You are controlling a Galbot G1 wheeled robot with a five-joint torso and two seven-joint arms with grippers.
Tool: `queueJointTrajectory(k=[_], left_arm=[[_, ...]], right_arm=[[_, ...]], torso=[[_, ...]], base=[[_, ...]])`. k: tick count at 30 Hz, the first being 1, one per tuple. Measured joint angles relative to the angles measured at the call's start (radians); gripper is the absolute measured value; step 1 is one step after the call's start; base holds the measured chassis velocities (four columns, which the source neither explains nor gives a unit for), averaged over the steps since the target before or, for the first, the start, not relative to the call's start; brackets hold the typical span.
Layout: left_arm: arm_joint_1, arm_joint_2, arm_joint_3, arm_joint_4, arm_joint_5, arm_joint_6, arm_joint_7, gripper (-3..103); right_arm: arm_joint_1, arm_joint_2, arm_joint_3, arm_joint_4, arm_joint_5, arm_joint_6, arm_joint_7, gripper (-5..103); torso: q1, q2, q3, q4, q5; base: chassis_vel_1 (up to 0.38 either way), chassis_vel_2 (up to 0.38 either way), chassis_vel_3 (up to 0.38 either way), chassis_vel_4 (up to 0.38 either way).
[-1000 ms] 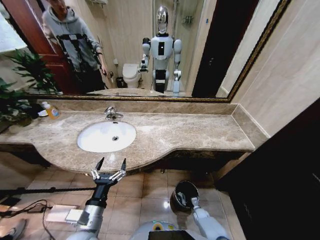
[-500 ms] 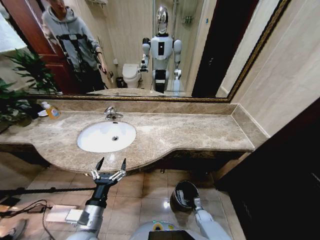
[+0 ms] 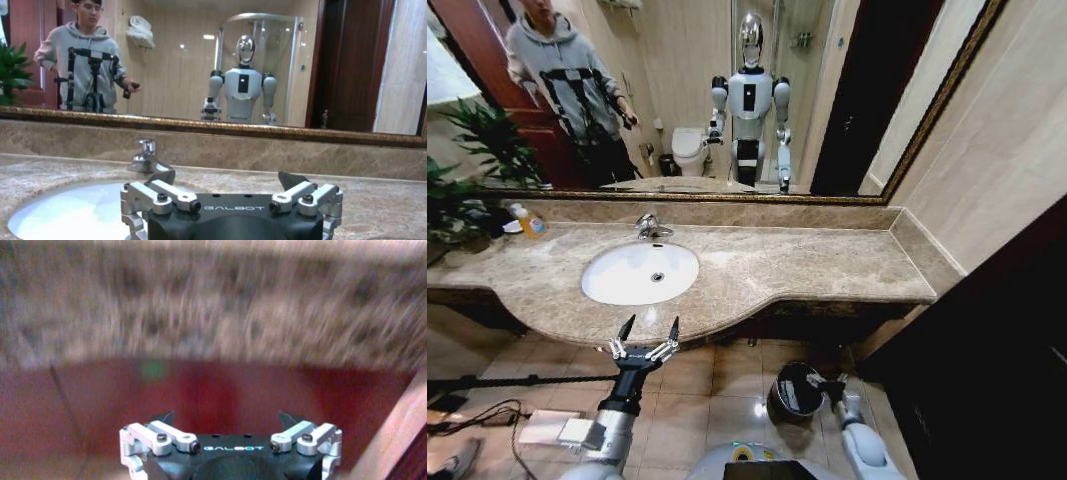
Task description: Pick up the trash from the sink and place it in the trash bin.
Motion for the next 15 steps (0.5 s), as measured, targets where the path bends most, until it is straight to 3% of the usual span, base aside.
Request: queueJointTrajectory(k=[7,15], left_arm=[[0.0,0.0,0.0,0.0,0.0,0.0,0.0,100],[0.0,0.0,0.0,0.0,0.0,0.0,0.0,100]], right_arm=[[-0.157,0.028,0.037,0.266,0.039,0.065,0.043,100],[-0.296,0.052,0.083,0.566,0.122,0.051,0.039,100]], torso=[[0.0,0.0,0.0,0.0001,-0.0002],[0.0,0.0,0.0,-0.0001,-0.0001]], base=[[0.0,0.0,0.0,0.0],[0.0,0.0,0.0,0.0]])
